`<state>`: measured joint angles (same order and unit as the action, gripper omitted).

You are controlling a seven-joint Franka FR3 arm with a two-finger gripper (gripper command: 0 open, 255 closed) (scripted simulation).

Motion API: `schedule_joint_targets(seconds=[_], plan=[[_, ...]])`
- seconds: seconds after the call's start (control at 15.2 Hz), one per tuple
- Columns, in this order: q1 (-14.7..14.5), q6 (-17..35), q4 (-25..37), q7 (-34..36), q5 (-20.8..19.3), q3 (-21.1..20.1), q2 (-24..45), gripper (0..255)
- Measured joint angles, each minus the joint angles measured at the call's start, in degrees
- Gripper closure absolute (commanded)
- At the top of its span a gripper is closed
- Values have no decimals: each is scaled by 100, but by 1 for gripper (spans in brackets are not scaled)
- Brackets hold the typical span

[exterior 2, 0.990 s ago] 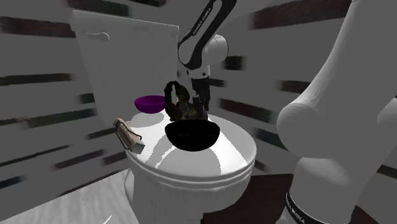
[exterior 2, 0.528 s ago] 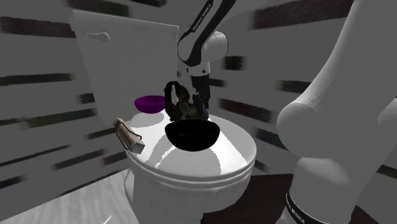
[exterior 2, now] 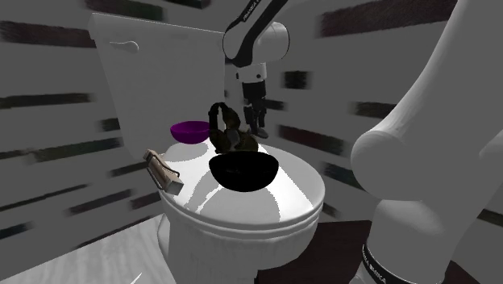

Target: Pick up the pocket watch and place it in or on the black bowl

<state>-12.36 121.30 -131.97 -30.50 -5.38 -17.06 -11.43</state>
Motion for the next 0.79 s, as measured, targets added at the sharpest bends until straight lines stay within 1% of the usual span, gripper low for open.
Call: schedule_joint_targets(seconds=[0.79], plan=[[-9, -929, 661, -191, 118, 61, -292, 255]])
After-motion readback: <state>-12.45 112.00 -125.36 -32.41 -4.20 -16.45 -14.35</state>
